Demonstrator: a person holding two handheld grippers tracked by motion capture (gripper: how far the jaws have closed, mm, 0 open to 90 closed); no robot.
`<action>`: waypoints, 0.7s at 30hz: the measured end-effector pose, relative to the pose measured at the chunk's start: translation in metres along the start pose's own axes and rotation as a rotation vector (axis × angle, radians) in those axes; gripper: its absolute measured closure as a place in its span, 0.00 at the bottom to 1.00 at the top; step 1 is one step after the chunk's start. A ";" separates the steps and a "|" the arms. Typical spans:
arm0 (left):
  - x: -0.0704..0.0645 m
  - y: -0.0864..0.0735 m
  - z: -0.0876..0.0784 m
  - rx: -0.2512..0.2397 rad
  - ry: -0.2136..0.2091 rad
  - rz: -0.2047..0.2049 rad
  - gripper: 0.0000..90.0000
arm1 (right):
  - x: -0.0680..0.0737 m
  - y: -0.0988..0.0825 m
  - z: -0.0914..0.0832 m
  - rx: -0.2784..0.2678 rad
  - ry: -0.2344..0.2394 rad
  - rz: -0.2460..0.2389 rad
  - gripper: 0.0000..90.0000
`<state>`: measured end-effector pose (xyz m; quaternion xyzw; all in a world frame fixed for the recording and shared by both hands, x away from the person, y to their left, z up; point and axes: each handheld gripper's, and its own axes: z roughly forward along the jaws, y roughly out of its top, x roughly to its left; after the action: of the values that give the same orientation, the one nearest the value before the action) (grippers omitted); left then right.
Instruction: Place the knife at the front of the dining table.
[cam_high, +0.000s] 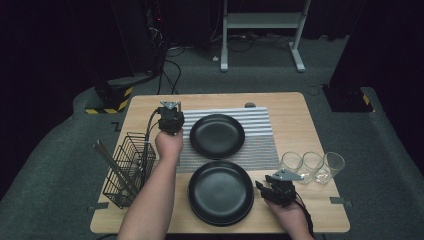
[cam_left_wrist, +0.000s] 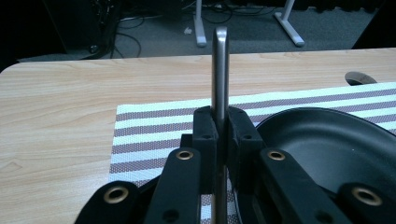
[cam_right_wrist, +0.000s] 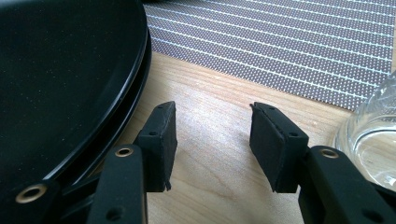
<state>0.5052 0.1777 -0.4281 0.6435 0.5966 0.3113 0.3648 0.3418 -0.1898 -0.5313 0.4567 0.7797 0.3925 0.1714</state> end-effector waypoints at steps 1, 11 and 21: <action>0.000 0.000 0.001 0.000 -0.001 0.001 0.92 | 0.000 0.000 0.000 0.000 0.001 -0.001 0.56; 0.009 -0.001 0.012 0.023 0.001 -0.044 0.92 | 0.000 0.000 0.000 0.000 0.002 -0.001 0.56; 0.015 -0.003 0.029 0.057 -0.005 -0.075 0.92 | 0.000 0.000 0.000 0.000 0.000 0.000 0.56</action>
<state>0.5289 0.1897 -0.4469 0.6317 0.6281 0.2786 0.3591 0.3416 -0.1897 -0.5312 0.4566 0.7797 0.3925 0.1718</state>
